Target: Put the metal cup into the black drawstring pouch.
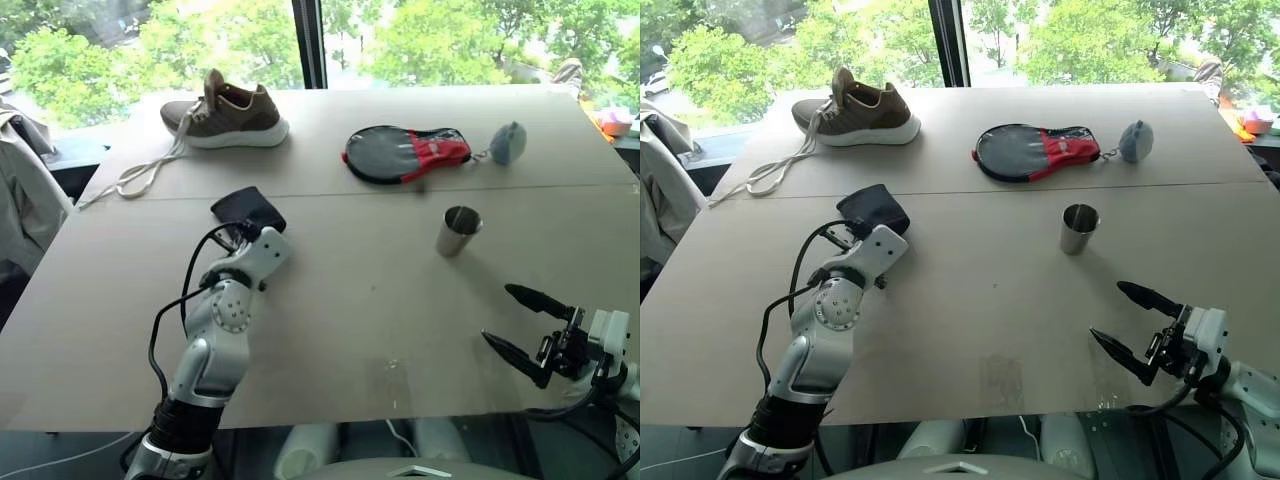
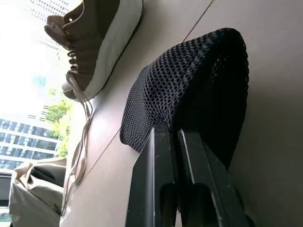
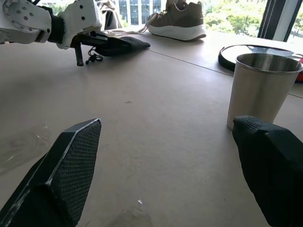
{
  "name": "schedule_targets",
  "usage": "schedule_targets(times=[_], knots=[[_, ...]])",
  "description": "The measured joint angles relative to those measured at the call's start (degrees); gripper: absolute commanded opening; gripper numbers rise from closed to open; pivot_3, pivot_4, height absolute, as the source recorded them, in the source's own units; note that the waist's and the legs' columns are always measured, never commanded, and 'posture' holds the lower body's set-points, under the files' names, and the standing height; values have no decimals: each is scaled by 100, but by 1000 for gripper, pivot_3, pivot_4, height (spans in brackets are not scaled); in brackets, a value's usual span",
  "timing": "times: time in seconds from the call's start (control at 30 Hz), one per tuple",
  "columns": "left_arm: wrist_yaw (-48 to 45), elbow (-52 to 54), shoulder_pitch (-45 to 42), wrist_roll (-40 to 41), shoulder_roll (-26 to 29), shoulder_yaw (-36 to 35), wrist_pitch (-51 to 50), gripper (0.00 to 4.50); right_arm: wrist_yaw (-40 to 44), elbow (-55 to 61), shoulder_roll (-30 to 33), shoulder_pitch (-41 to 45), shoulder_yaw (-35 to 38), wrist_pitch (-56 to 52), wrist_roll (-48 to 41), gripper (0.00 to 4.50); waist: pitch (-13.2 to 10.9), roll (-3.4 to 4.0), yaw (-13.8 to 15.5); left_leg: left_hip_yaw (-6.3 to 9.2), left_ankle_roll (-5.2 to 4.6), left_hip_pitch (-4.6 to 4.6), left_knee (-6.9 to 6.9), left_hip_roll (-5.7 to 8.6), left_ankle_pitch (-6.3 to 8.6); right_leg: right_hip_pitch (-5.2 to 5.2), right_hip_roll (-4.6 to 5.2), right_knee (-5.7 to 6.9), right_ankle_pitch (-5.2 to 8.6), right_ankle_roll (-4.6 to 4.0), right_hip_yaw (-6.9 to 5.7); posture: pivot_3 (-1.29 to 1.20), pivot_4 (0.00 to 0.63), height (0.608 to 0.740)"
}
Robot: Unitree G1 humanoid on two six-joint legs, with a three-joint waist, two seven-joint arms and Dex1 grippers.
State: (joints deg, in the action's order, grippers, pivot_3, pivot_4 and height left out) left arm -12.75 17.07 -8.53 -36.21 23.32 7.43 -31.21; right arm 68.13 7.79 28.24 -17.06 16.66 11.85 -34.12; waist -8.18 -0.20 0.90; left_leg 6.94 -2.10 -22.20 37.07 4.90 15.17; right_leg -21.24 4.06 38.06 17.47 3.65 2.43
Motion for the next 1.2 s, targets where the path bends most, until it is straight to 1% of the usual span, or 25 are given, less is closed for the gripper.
schedule_targets(times=[0.07, 0.1, 0.13, 0.2, 0.27, 0.33, 0.4, 0.47, 0.5, 0.53, 0.6, 0.63, 0.67, 0.7, 0.8, 0.87, 0.93, 1.0, 1.1, 1.13, 1.2], knots=[[-131, -16, -109, 293, -56, -91, 36, 82, -87, -1, 4, -3, 0, -18, 48, 4500, 0, 0, 0, 0, 0, 0, 3, 0, 0, 0, 0, 2, 0, 0, -1, 0, 150, 740], [-303, -8, -253, 669, -302, -289, -51, 82, -264, -2, 39, 8, -1, -114, 154, 4500, 0, 1, 5, 0, 0, -1, 9, 0, 0, 1, 0, 4, 0, 0, -2, 0, 150, 740], [-331, -2, -276, 743, -356, -310, -89, 82, -303, -2, 45, 17, -1, -136, 170, 4500, 1, 0, 5, 1, 0, -3, 13, 0, 0, 1, 0, 5, 0, 1, -4, 0, 150, 740], [-566, 54, -570, 1455, -981, -772, -681, 82, -592, -5, 122, 154, 1, -356, 262, 4500, 0, -1, 2, -1, 0, -9, 27, 2, -1, 1, -1, 9, -4, 6, -8, 0, 150, 740], [-764, 115, -1007, 2172, -1537, -1206, -1531, 82, -896, 17, 155, 530, 11, -517, 267, 4500, -1, -5, -14, -2, 0, -13, 41, 2, -2, -2, -5, 18, -8, 13, -14, 0, 150, 740], [-919, 208, -1343, 2642, -1741, -1417, -2147, 82, -1212, 52, 182, 826, 35, -583, 296, 4500, 0, -10, -24, -4, 2, -14, 42, 2, -3, -3, -7, 29, -8, 13, -16, 0, 150, 740], [-1001, 326, -1552, 2985, -1764, -1506, -2553, 82, -1498, 94, 186, 1061, 103, -603, 397, 4500, 0, -10, -23, -4, 3, -14, 39, 1, -3, -6, -10, 31, -7, 13, -16, 0, 150, 740], [-984, 336, -1856, 3288, -1814, -1729, -3063, 82, -1937, 256, 250, 1376, 121, -815, 575, 4500, 0, -11, -25, -10, 7, -38, 44, 1, -6, -34, -10, 41, -7, 13, -12, 0, 150, 740], [-977, 336, -1932, 3333, -1813, -1765, -3136, 82, -2024, 322, 283, 1456, 121, -881, 606, 4500, 0, -11, -25, -12, 8, -52, 52, 2, -7, -47, -10, 48, -7, 13, -11, 0, 150, 740], [-973, 336, -2092, 3457, -1760, -1789, -3277, 82, -2277, 559, 458, 1639, 73, -1171, 762, 4500, 0, -11, -22, -13, 8, -53, 60, 2, -7, -48, -10, 53, -7, 13, -11, 0, 150, 740], [-973, 336, -2248, 3595, -1651, -1770, -3364, 82, -2438, 924, 851, 1812, -31, -1467, 1020, 4500, 1, -13, -15, -11, 8, -54, 62, 3, -7, -46, -10, 52, -8, 13, -12, 0, 150, 740], [-973, 334, -2287, 3671, -1572, -1767, -3409, 82, -2496, 1203, 1181, 1915, -168, -1782, 1280, 4500, 2, -14, -13, -11, 8, -54, 63, 3, -7, -45, -10, 52, -8, 13, -13, 0, 150, 740], [-973, 319, -2303, 3719, -1531, -1768, -3448, 82, -2480, 1341, 1475, 2002, -321, -2032, 1410, 4500, 2, -13, -13, -15, 8, -53, 63, 4, -7, -46, -10, 53, -8, 13, -10, 0, 150, 740], [-979, 233, -2365, 3846, -1451, -1752, -3534, 82, -2402, 1602, 2038, 2288, -646, -2606, 1622, 4500, -2, -22, -13, -13, 8, -54, 72, 4, -7, -45, -11, 55, -8, 13, -12, 0, 150, 740], [-1004, 140, -2450, 4103, -1461, -1733, -3681, 82, -2195, 1713, 2544, 2891, -1140, -3431, 1748, 4500, -8, -39, -8, -7, 8, -55, 82, 3, -7, -40, -9, 58, -8, 13, -16, 0, 150, 740], [-1010, 113, -2468, 4239, -1450, -1751, -3722, 82, -2050, 1684, 2664, 3213, -1402, -3796, 1764, 4500, -13, -46, -7, -2, 8, -58, 90, 3, -6, -41, -9, 57, -8, 13, -14, 0, 150, 740], [-1002, 14, -2538, 4404, -1449, -1791, -3791, 82, -1817, 1564, 2799, 3861, -1801, -4273, 1772, 4500, -16, -50, -21, -10, 7, -65, 94, 5, -6, -44, -8, 62, -8, 14, -14, 0, 150, 740], [-996, -3, -2594, 4575, -1455, -1818, -3899, 82, -1548, 1555, 2984, 4273, -2052, -4588, 1771, 4500, -19, -54, -18, -5, 7, -66, 94, 3, -6, -44, -8, 58, -8, 13, -16, 0, 150, 740], [-942, -10, -2625, 4755, -1472, -1892, -3991, 82, -1340, 1308, 2981, 4618, -2487, -4820, 1901, 4500, -24, -65, -7, 1, 7, -70, 93, 3, -6, -45, -8, 47, -8, 13, -14, 0, 150, 740], [-926, -11, -2627, 4838, -1490, -1930, -4025, 82, -1297, 1028, 2887, 4726, -2796, -4797, 2104, 4500, -26, -68, -7, -1, 7, -76, 94, 5, -6, -46, -5, 46, -8, 13, -14, 0, 150, 740], [-914, -7, -2627, 4991, -1551, -2006, -4108, 82, -1246, 789, 2786, 4764, -2996, -4772, 2259, 4500, -27, -69, -5, -1, 7, -80, 98, 5, -6, -49, -5, 46, -8, 13, -14, 0, 150, 740]])
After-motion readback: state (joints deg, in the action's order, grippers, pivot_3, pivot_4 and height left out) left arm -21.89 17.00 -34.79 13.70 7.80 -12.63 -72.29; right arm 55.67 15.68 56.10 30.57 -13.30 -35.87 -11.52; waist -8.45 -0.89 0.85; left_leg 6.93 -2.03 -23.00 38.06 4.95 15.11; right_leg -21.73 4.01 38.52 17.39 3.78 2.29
